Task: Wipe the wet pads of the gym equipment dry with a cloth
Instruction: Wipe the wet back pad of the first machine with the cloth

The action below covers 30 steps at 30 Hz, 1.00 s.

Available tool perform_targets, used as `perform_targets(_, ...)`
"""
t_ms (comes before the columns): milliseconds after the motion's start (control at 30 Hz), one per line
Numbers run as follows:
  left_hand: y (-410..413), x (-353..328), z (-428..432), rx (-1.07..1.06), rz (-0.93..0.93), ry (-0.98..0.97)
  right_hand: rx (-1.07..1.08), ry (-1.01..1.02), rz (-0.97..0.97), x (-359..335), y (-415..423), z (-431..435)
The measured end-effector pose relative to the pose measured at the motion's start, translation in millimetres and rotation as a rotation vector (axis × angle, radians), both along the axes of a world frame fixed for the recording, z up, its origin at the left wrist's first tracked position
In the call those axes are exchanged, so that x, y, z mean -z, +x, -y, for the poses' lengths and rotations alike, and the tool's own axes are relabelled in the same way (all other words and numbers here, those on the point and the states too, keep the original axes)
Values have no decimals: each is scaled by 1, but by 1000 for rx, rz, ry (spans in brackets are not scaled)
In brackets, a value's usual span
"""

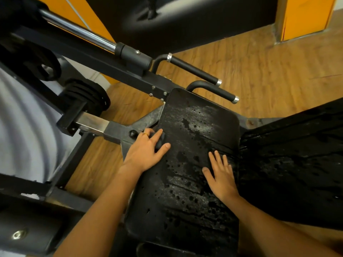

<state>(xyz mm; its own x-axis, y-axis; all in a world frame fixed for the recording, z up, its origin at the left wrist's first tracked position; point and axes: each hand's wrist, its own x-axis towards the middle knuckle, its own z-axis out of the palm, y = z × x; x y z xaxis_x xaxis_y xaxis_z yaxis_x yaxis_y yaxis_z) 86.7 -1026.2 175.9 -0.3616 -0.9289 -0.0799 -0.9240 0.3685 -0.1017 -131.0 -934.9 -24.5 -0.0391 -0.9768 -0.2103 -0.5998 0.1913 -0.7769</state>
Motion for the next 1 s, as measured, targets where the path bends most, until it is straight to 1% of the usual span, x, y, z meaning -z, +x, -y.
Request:
perform_targets(100,6,-16,1,9,51,150,37,-63,-36,11,5,-3)
perform_targets(167,9,-25,4,33,124,173,71,-107,-64,15,8,-4)
perform_targets(200,8,-29,5,27,156,149,87,-124,-71,17,10,-5)
perform_targets(267,1,-31,1,-39,194,30,104,-143,-68,19,12,-6)
perform_targets(334,-11,-25,-9,-173,138,-101,108,-146,-66,21,11,-6)
perform_targets(401,-18,-14,-17,-275,72,-191,107,-144,-69,21,11,-5)
perform_targets(434,-16,-7,-20,-277,56,-243,105,-141,-67,20,11,-5)
perform_targets(501,-7,6,-23,-199,19,-305,103,-139,-57,20,10,-5)
perform_targets(534,0,10,-24,-161,-40,-281,104,-141,-50,19,9,-5)
perform_targets(568,8,12,-23,-135,-138,-216,108,-143,-44,18,10,-5)
perform_targets(634,20,11,-25,-40,-331,15,116,-149,-40,18,11,-6)
perform_targets(668,24,8,-26,40,-368,104,119,-152,-41,18,11,-6)
perform_targets(735,30,4,-29,165,-358,184,124,-158,-41,18,11,-7)
perform_targets(801,31,3,-32,183,-355,182,126,-161,-40,17,11,-7)
perform_targets(901,27,8,-37,138,-295,75,123,-164,-44,16,11,-7)
perform_targets(935,25,11,-38,117,-277,39,124,-165,-44,17,11,-7)
perform_targets(1002,17,15,-35,-1,-284,-8,129,-170,-44,17,11,-7)
